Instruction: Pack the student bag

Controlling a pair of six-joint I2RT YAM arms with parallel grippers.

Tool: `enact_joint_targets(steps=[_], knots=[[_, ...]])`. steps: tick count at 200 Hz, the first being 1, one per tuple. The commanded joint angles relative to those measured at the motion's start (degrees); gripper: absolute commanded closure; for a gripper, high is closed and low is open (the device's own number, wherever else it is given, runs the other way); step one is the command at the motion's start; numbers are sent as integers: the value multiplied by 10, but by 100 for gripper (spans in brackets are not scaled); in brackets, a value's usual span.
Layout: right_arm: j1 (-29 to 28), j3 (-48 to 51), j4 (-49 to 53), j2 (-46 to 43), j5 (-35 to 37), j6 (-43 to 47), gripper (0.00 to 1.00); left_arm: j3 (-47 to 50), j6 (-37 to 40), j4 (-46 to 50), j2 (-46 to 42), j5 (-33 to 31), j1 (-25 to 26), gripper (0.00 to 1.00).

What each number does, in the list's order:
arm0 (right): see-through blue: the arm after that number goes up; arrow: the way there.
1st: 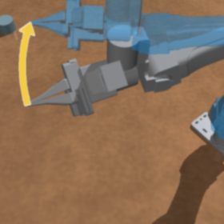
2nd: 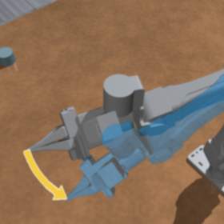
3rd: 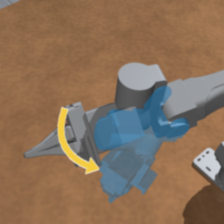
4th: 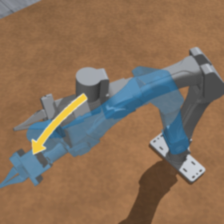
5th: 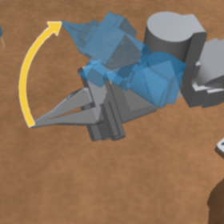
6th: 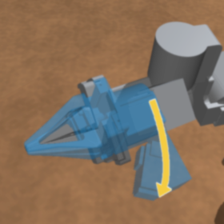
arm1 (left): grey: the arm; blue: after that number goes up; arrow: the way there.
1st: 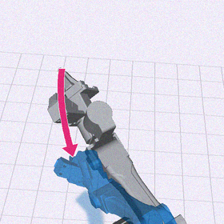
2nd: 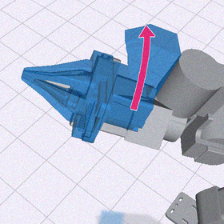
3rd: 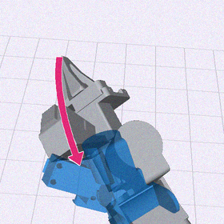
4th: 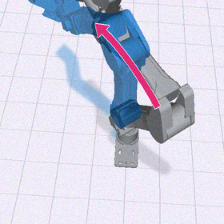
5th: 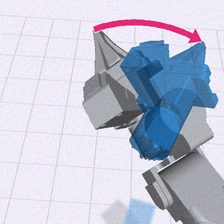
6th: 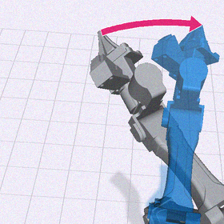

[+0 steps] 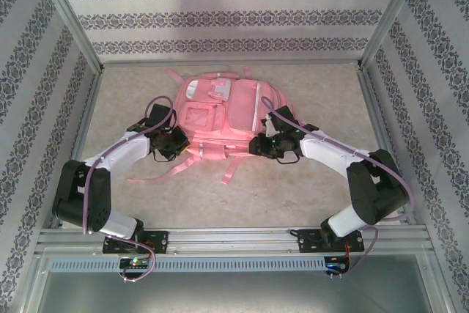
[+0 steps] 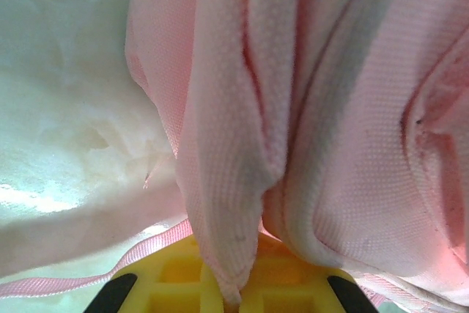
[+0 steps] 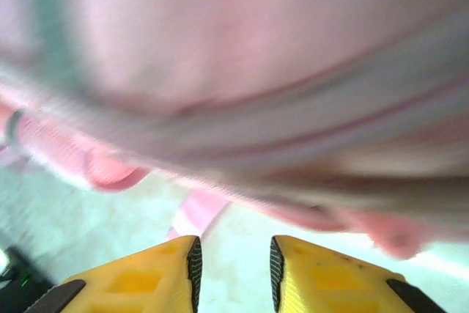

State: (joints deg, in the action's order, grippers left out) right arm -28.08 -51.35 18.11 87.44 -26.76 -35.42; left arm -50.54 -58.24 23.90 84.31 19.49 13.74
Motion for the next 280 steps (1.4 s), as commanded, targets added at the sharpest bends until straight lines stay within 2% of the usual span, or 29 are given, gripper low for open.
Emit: enact_joint_targets(steps=[1,15,37,49,57,125,196,280], knots=[[-6,12,4,-39,-83,-3,67,-18,6,19,8,-7,-11,100],[0,8,48,-69,-39,29,68,-20,8,19,9,-7,-11,100],[14,8,98,-122,94,62,67,-21,12,23,11,-9,-11,100],[15,7,118,-129,160,68,66,-20,12,23,11,-9,-11,100],[16,9,121,-125,180,67,66,-19,10,23,12,-8,-11,100],[12,26,40,-54,176,56,62,-24,6,22,11,4,-11,100],[-3,-3,-13,0,126,41,67,-14,-4,12,10,12,-9,100],[-13,26,-4,-9,119,43,96,0,-11,1,14,15,-6,100]])
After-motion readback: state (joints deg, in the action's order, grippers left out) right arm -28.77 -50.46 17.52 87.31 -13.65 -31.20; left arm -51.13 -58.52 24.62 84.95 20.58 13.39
